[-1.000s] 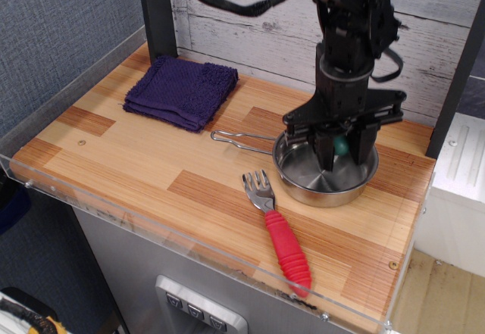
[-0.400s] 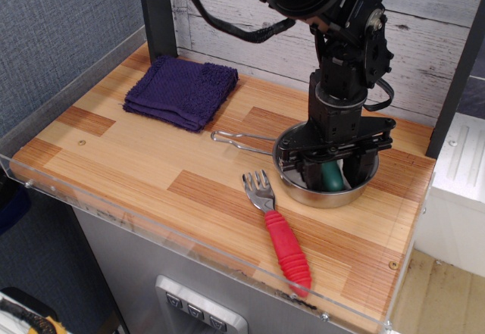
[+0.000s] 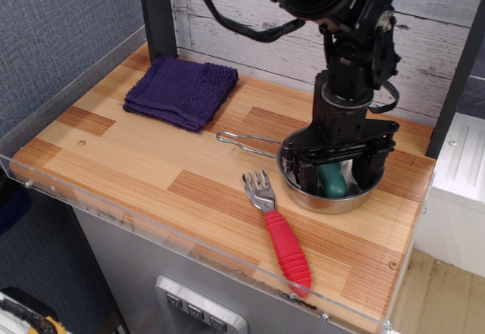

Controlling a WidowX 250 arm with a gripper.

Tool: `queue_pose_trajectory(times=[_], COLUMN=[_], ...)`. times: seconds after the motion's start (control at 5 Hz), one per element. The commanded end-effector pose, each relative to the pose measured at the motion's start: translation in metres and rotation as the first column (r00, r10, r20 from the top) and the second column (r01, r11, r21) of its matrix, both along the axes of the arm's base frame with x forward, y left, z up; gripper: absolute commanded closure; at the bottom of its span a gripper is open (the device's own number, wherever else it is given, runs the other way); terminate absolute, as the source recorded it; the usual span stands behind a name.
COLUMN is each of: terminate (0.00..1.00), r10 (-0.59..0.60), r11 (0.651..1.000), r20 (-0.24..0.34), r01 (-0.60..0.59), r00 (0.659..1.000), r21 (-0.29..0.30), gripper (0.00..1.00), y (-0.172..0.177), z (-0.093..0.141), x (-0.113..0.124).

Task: Move cucumber into pot

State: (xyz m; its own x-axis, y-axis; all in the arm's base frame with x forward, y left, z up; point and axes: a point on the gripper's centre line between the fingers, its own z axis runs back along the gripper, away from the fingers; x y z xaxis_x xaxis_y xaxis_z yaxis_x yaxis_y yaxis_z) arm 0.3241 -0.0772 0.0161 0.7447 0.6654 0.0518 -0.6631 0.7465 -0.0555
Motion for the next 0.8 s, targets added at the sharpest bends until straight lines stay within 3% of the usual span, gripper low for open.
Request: queue_pose_trajectory(times=[0.0,0.4,0.6], terminate=[0.00,0.00,0.00], r10=[-0.040,-0.062,-0.062], r11=[0.999,0.998,0.998], r20=[0.113,0.222,0.222], r01=[0.042,0.063,0.063], r00=[0.993,0.973,0.973], r21=[-0.020,-0.001,-0.001], gripper=[0.00,0.00,0.00], y=[-0.007,-0.011,-0.011], z=[0.042,0.096,0.096], x=[0.006,0.010,0.010])
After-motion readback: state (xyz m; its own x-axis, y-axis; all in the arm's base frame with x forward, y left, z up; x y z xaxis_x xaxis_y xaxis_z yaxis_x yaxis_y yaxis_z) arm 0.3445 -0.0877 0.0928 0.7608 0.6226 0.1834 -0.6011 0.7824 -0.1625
